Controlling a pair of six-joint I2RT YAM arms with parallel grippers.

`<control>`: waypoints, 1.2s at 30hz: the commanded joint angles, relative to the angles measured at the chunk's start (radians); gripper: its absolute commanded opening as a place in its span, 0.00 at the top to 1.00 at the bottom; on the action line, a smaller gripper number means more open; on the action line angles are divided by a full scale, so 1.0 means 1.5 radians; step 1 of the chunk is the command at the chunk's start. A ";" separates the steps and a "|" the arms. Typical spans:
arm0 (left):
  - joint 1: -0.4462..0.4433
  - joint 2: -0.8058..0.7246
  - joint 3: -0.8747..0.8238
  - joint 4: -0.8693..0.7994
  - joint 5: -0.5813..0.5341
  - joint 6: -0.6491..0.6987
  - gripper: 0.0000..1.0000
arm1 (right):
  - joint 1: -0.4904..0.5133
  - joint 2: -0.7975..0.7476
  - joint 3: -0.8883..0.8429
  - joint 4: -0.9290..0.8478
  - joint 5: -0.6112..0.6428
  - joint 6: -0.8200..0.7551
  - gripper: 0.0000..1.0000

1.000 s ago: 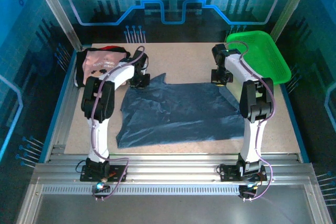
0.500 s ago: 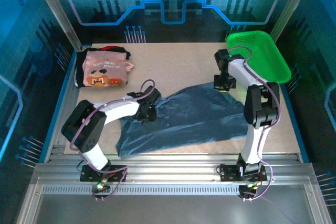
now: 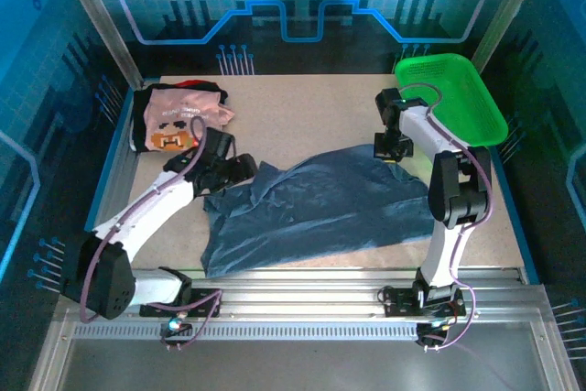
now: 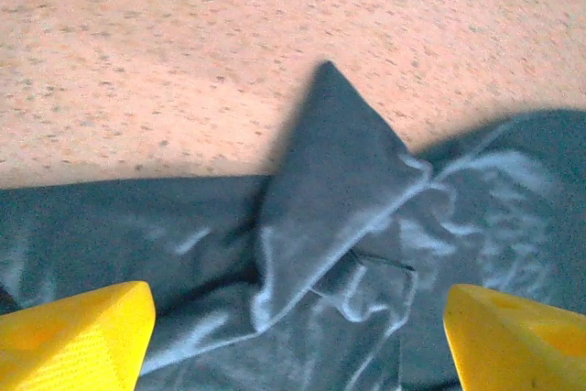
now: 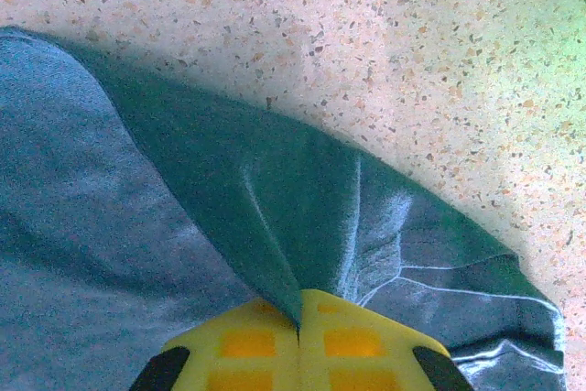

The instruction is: Fold and stack the t-shirts

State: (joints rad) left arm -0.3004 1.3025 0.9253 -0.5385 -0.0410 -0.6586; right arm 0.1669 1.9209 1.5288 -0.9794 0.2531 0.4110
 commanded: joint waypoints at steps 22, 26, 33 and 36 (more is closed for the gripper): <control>0.053 0.281 0.096 0.100 0.180 0.092 0.44 | -0.009 -0.026 -0.024 0.000 -0.008 0.001 1.00; 0.037 0.336 0.156 0.080 0.150 0.105 0.44 | -0.010 -0.029 -0.025 -0.002 -0.004 -0.003 1.00; 0.025 0.409 0.231 0.033 0.097 0.130 0.45 | -0.013 -0.033 -0.026 -0.002 -0.002 -0.005 1.00; 0.018 0.431 0.247 0.028 0.097 0.134 0.45 | -0.014 -0.032 -0.025 -0.002 -0.005 -0.006 1.00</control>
State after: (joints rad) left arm -0.2611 1.9190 1.2572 -0.4507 0.1341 -0.4904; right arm 0.1619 1.9053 1.5021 -0.9752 0.2523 0.4099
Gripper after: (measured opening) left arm 0.549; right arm 0.047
